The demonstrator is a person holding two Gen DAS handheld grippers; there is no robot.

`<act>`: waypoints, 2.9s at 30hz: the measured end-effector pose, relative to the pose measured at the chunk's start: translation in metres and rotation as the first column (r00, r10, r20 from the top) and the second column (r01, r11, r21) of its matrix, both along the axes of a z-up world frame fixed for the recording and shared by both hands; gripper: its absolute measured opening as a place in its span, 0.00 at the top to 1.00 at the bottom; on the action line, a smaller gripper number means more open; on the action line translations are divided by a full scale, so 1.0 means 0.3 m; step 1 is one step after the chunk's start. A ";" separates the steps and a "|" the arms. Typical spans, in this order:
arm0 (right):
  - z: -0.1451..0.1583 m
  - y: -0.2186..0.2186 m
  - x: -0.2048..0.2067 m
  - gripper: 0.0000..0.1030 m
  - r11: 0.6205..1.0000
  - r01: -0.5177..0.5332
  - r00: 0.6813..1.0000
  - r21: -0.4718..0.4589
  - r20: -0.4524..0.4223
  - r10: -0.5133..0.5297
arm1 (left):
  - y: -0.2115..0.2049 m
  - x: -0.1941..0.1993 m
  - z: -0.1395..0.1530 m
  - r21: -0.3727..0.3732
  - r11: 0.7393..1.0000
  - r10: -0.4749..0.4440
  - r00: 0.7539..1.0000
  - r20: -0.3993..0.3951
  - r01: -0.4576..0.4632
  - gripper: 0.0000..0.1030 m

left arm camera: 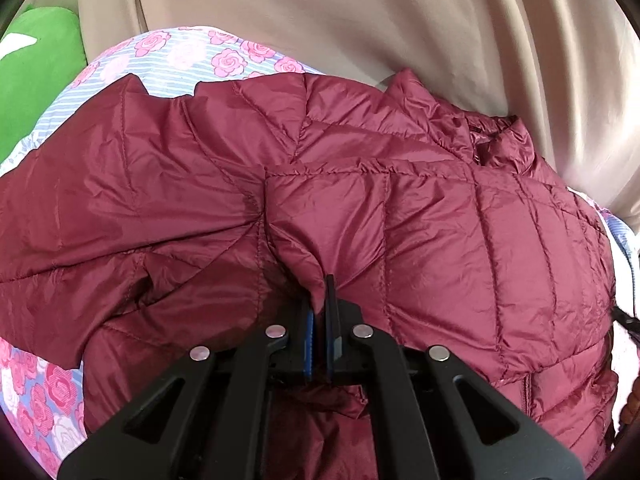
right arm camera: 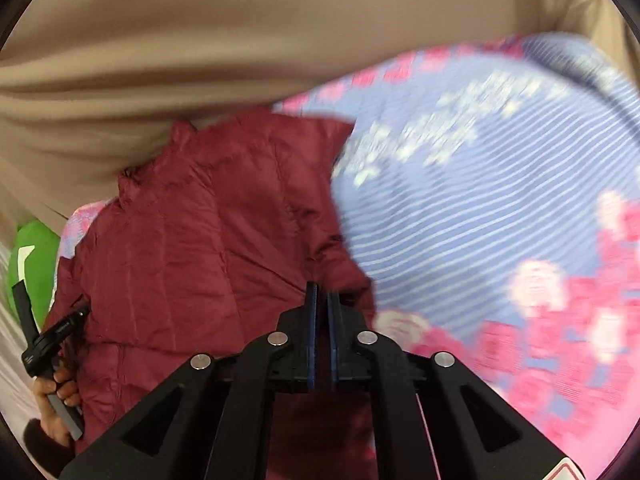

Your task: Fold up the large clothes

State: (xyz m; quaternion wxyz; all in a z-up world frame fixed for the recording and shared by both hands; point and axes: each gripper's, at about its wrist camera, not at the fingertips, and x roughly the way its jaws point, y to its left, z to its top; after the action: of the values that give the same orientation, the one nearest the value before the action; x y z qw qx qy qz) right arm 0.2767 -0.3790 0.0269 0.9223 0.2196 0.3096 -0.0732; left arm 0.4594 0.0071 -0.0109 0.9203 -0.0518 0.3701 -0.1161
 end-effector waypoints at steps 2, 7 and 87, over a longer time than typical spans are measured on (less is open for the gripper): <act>0.053 -0.016 -0.041 0.88 0.999 0.035 0.998 -0.018 0.051 -0.034 | 0.013 -0.019 -0.002 0.003 1.000 0.001 1.000 0.003 -0.001 0.97; 0.150 -0.030 0.038 0.88 0.999 -0.016 0.994 -0.046 0.110 0.021 | 0.036 -0.036 0.003 0.004 1.000 0.002 1.000 0.006 -0.003 0.97; -0.193 0.396 -0.450 0.81 0.952 -0.263 0.964 -0.155 -0.089 0.252 | 0.372 -0.280 0.617 -0.287 0.957 0.058 0.945 0.321 0.039 1.00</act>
State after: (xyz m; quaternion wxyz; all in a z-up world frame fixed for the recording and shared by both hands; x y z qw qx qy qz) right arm 0.1418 -0.2602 -0.0309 0.9278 0.0978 0.3596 0.0148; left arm 0.3756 0.1187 0.1742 0.9517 -0.1679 0.1914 -0.1714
